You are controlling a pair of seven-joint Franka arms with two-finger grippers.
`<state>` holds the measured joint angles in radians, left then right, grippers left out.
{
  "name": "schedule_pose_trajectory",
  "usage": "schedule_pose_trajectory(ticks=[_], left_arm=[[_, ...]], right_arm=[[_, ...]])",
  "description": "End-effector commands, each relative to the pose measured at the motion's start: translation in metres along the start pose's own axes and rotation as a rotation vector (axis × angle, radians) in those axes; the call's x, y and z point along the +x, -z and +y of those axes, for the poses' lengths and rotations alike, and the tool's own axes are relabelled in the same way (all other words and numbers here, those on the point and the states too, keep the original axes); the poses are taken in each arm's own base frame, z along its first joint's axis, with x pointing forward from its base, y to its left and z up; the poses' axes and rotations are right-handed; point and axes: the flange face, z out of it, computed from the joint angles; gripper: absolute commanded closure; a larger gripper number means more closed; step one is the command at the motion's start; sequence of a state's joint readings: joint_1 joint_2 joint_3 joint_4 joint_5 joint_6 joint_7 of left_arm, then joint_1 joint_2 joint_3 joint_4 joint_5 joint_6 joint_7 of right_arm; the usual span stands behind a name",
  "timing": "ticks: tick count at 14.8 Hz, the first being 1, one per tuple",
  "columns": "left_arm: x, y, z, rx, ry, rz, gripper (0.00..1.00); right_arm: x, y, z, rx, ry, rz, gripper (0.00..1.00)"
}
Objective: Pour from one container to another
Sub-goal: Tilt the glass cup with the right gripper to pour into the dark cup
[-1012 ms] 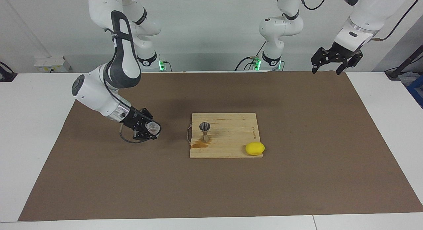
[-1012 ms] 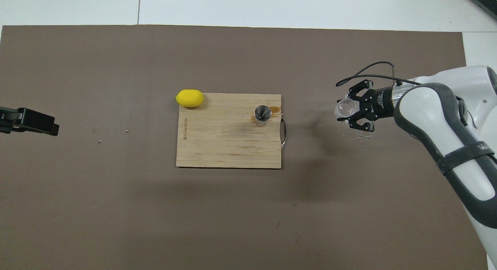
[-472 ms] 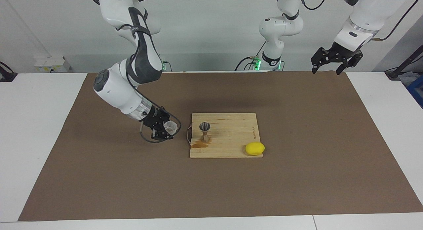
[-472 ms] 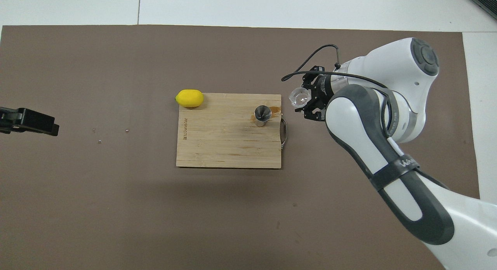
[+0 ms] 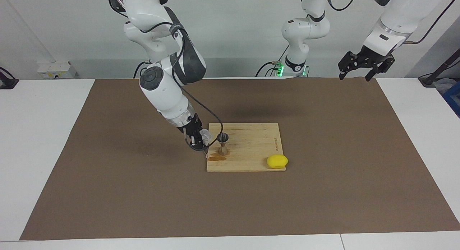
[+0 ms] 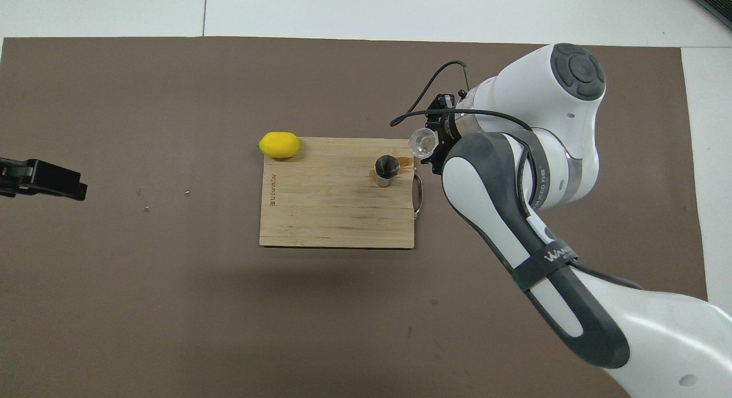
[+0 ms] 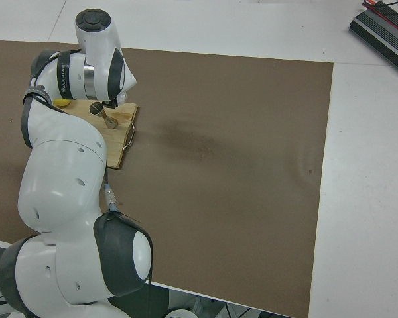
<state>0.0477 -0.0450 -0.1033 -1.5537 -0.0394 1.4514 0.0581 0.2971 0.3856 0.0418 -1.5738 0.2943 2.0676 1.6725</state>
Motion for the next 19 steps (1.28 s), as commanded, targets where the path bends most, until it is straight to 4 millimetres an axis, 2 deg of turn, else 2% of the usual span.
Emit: schedule_pose_trajectory(ticks=[1, 4, 9, 11, 13, 15, 19], left_arm=[[-0.005, 0.001, -0.002, 0.018, -0.007, -0.01, 0.0], [-0.005, 0.001, -0.001, 0.017, -0.009, -0.011, 0.0], [-0.005, 0.001, -0.002, 0.018, -0.007, -0.011, 0.0], [-0.005, 0.001, -0.001, 0.018, -0.008, -0.011, 0.0], [-0.005, 0.001, -0.002, 0.018, -0.007, -0.011, 0.0], [-0.005, 0.001, -0.002, 0.018, -0.007, -0.011, 0.0], [-0.005, 0.001, -0.001, 0.016, -0.007, -0.011, 0.0]], right_arm=[[-0.021, -0.008, -0.003, -0.016, 0.033, 0.043, 1.0], [-0.034, -0.027, 0.007, -0.075, 0.094, 0.118, 1.0], [-0.042, -0.026, 0.005, -0.106, 0.146, 0.197, 1.0], [-0.058, -0.032, 0.011, -0.11, 0.188, 0.224, 1.0], [-0.06, -0.033, 0.012, -0.106, 0.202, 0.249, 1.0], [-0.069, -0.035, 0.015, -0.098, 0.234, 0.281, 1.0], [-0.07, -0.033, 0.012, -0.079, 0.248, 0.311, 1.0]])
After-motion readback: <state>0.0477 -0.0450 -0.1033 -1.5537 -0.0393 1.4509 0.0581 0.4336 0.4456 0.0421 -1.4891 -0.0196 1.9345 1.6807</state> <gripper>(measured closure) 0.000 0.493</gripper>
